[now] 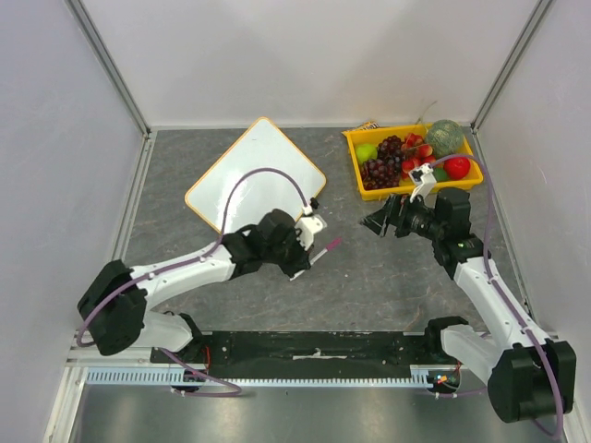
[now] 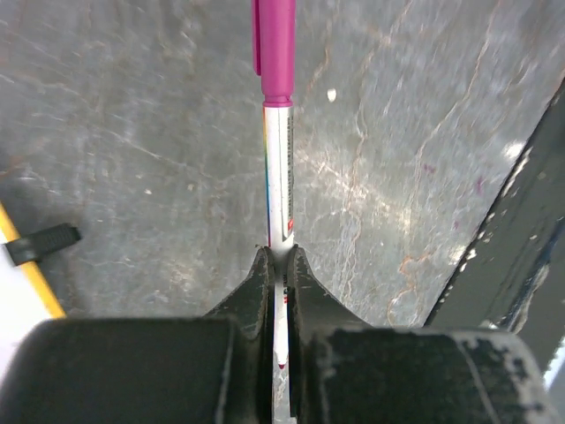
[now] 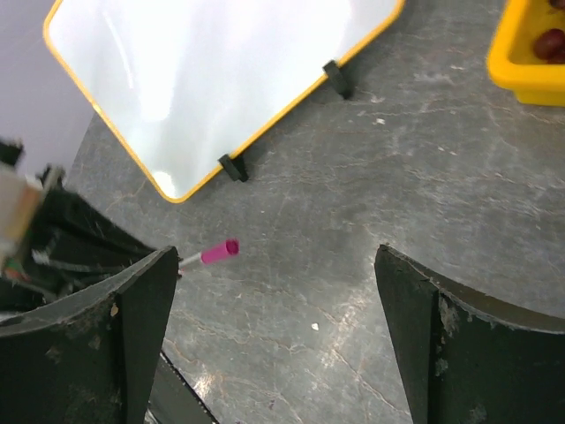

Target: Write a sentence on the whiteboard

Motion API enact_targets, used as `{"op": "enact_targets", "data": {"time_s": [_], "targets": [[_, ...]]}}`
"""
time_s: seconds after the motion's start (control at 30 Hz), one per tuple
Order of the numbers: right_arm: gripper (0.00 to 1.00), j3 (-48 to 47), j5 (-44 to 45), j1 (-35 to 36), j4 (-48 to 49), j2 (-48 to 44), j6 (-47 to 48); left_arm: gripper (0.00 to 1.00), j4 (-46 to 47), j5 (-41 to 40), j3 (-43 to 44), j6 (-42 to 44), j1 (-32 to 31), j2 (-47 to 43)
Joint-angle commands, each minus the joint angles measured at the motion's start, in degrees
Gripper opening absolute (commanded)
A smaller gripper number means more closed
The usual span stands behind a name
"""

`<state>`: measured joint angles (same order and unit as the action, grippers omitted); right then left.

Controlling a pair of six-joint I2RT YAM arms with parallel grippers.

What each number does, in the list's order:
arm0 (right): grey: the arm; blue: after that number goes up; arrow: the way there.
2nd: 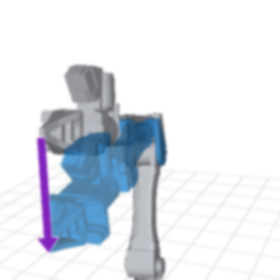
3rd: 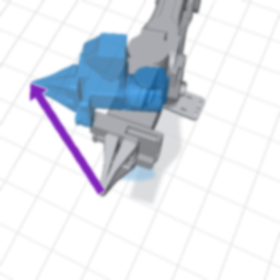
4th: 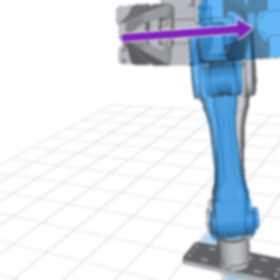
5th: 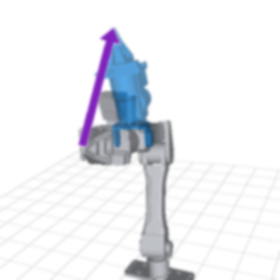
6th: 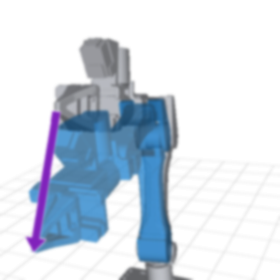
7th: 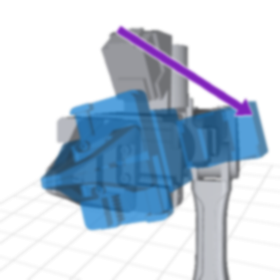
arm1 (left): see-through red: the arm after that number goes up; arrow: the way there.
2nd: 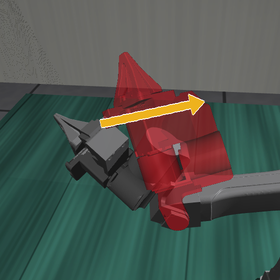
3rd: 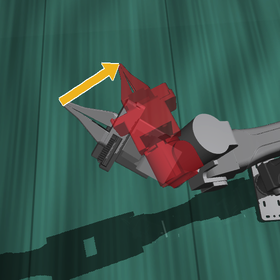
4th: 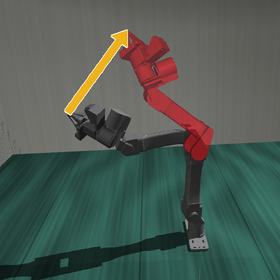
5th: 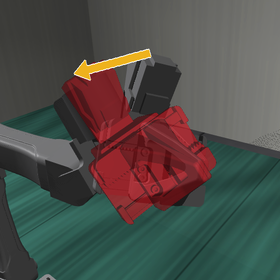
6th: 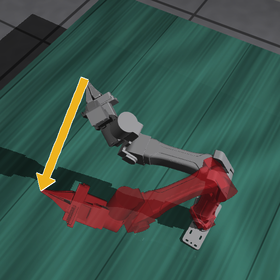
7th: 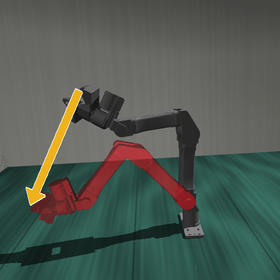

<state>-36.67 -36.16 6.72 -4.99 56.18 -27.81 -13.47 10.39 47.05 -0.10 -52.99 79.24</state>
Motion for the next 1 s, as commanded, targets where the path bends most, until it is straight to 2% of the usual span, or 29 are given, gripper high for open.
{"op": "enact_targets", "data": {"time_s": [0.0,0.07,0.2,0.33,0.63,0.7,0.77,0.83,0.87,0.93,0.97], "targets": [[0.98,-0.4,-2.8,4.3,6.6,-1.0,-0.4,0.02,6.0,14.3,-0.9,-5.1,7.3,-5.9],[0.98,0.4,-3.6,7.5,9.8,-0.6,-2.2,0.02,6.6,18.4,-0.9,-6.1,10.1,-7.9],[0.98,3.8,-6.5,14.2,23.5,0.9,-9.9,0.02,8.1,23.5,-1.2,-8.1,13.3,-12.2],[0.97,5.2,-4.8,20.5,32.0,3.7,-14.8,0.02,9.7,26.9,-0.8,-10.0,14.7,-14.9],[0.73,6.4,-2.5,24.4,46.0,9.1,-22.8,0.02,11.6,29.9,-0.9,-12.1,14.8,-16.6],[0.63,6.1,-2.2,25.2,46.7,10.3,-23.0,0.02,12.2,29.6,-1.2,-12.4,14.8,-16.9],[0.44,5.6,-2.2,26.0,46.7,11.3,-23.0,0.02,12.3,29.4,-1.3,-12.6,14.8,-17.2],[0.14,5.5,-2.2,26.3,46.7,11.9,-23.0,0.02,12.7,29.5,-1.4,-12.7,14.8,-17.3],[0.02,5.5,-2.2,26.3,46.7,12.3,-22.8,0.02,12.5,29.5,-1.4,-12.6,14.8,-17.3],[0.0,5.4,-1.3,26.2,45.3,12.0,-22.1,0.05,12.2,29.2,-1.3,-12.6,14.8,-17.2],[0.0,5.4,-0.7,26.3,44.7,11.5,-21.8,0.13,12.0,29.0,-1.3,-12.6,14.8,-17.3]]}}
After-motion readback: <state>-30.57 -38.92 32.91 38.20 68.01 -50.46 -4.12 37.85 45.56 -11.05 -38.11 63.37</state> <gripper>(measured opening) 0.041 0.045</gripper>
